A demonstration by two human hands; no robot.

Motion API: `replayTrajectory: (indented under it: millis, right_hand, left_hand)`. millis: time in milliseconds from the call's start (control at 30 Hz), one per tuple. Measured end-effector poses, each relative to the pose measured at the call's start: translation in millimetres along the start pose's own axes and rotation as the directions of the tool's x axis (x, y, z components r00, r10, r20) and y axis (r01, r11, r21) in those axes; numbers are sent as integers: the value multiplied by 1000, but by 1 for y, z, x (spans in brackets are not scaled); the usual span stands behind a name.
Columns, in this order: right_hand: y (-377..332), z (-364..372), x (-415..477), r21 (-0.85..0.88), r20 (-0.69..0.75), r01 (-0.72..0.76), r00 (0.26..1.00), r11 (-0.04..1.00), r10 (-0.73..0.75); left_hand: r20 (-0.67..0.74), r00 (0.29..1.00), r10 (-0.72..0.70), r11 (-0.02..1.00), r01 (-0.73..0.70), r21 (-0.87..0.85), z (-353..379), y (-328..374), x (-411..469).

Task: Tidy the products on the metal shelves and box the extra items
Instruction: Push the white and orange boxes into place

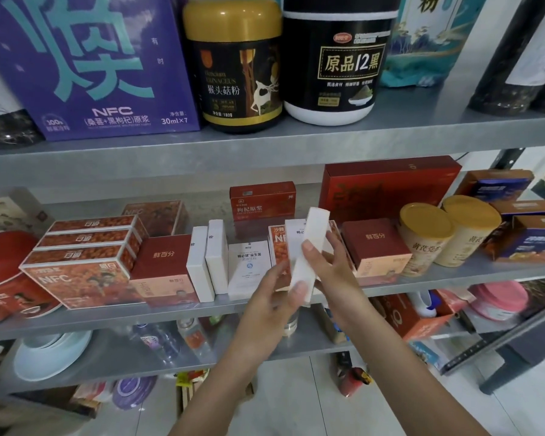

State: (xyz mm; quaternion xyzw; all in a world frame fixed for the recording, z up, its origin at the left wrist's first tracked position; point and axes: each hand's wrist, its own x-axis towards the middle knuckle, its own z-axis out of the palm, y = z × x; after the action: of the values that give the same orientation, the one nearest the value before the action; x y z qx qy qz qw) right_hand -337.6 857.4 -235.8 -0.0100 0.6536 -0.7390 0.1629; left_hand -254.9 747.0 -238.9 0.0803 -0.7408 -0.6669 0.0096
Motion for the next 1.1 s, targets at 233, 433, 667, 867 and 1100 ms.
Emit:
replayTrajectory:
  millis: [233, 433, 667, 867, 1100]
  right_hand:
    - [7, -10, -10, 78, 23, -57, 998, 995, 56]
    - [25, -13, -27, 157, -77, -7, 997, 988, 19]
    - [37, 0, -40, -646, 51, 524, 756, 556, -653]
    - [44, -15, -37, -551, 156, 442, 888, 708, -433]
    - [46, -28, 3, -776, -62, 364, 769, 515, -636]
  left_hand:
    - [-150, 988, 20, 953, -64, -295, -1, -8, 5]
    - [-248, 969, 10, 999, -23, -49, -3, -13, 6]
    - [-40, 997, -67, 920, 46, -390, -4, -4, 14]
    - [11, 997, -71, 876, 68, -478, -13, 0, 24]
    - [-279, 913, 297, 877, -146, 457, -25, -13, 27]
